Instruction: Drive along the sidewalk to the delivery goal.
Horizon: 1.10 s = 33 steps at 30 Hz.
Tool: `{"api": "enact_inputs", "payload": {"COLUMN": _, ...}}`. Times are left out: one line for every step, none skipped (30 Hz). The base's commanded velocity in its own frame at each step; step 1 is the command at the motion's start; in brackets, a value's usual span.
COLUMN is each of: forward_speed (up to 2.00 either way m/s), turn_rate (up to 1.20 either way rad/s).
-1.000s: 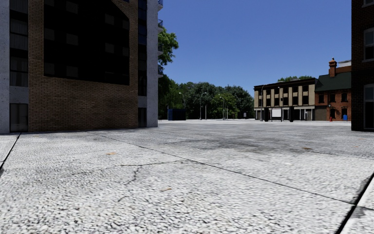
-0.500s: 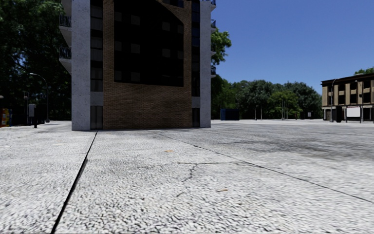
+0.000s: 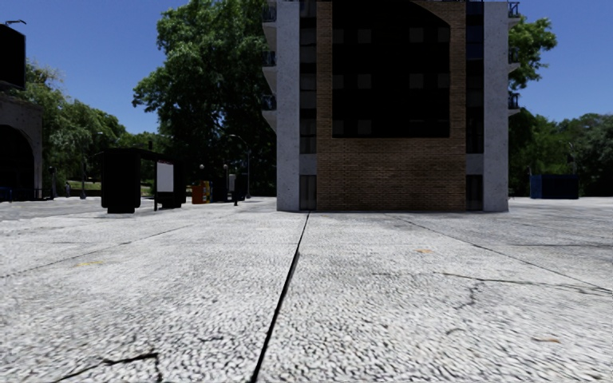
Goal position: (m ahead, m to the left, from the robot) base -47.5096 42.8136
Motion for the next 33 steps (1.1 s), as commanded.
{"api": "enact_inputs", "payload": {"forward_speed": 0.0, "turn_rate": 1.05}}
{"api": "enact_inputs", "payload": {"forward_speed": 0.0, "turn_rate": 1.05}}
{"api": "enact_inputs", "payload": {"forward_speed": 0.0, "turn_rate": 1.05}}
{"api": "enact_inputs", "payload": {"forward_speed": 0.0, "turn_rate": 1.06}}
{"api": "enact_inputs", "payload": {"forward_speed": 0.0, "turn_rate": 1.06}}
{"api": "enact_inputs", "payload": {"forward_speed": 0.0, "turn_rate": 1.06}}
{"api": "enact_inputs", "payload": {"forward_speed": 0.0, "turn_rate": 1.06}}
{"api": "enact_inputs", "payload": {"forward_speed": 0.0, "turn_rate": 1.06}}
{"api": "enact_inputs", "payload": {"forward_speed": 0.0, "turn_rate": 1.06}}
{"api": "enact_inputs", "payload": {"forward_speed": 0.0, "turn_rate": 1.08}}
{"api": "enact_inputs", "payload": {"forward_speed": 0.0, "turn_rate": 1.09}}
{"api": "enact_inputs", "payload": {"forward_speed": 0.0, "turn_rate": 1.09}}
{"api": "enact_inputs", "payload": {"forward_speed": 0.0, "turn_rate": 1.09}}
{"api": "enact_inputs", "payload": {"forward_speed": 0.0, "turn_rate": 1.1}}
{"api": "enact_inputs", "payload": {"forward_speed": 0.0, "turn_rate": 1.1}}
{"api": "enact_inputs", "payload": {"forward_speed": 0.0, "turn_rate": 1.1}}
{"api": "enact_inputs", "payload": {"forward_speed": 0.0, "turn_rate": 1.1}}
{"api": "enact_inputs", "payload": {"forward_speed": 0.0, "turn_rate": 1.1}}
{"api": "enact_inputs", "payload": {"forward_speed": 0.0, "turn_rate": 1.1}}
{"api": "enact_inputs", "payload": {"forward_speed": 0.0, "turn_rate": 1.1}}
{"api": "enact_inputs", "payload": {"forward_speed": 0.0, "turn_rate": 1.1}}
{"api": "enact_inputs", "payload": {"forward_speed": 0.0, "turn_rate": 1.1}}
{"api": "enact_inputs", "payload": {"forward_speed": 0.0, "turn_rate": 1.1}}
{"api": "enact_inputs", "payload": {"forward_speed": 0.0, "turn_rate": 1.1}}
{"api": "enact_inputs", "payload": {"forward_speed": 0.0, "turn_rate": 1.1}}
{"api": "enact_inputs", "payload": {"forward_speed": 0.0, "turn_rate": 1.1}}
{"api": "enact_inputs", "payload": {"forward_speed": 0.0, "turn_rate": 1.12}}
{"api": "enact_inputs", "payload": {"forward_speed": 0.0, "turn_rate": 1.13}}
{"api": "enact_inputs", "payload": {"forward_speed": 0.0, "turn_rate": 1.14}}
{"api": "enact_inputs", "payload": {"forward_speed": 0.0, "turn_rate": 1.14}}
{"api": "enact_inputs", "payload": {"forward_speed": 0.0, "turn_rate": 1.15}}
{"api": "enact_inputs", "payload": {"forward_speed": 0.0, "turn_rate": 1.15}}
{"api": "enact_inputs", "payload": {"forward_speed": 0.0, "turn_rate": 1.16}}
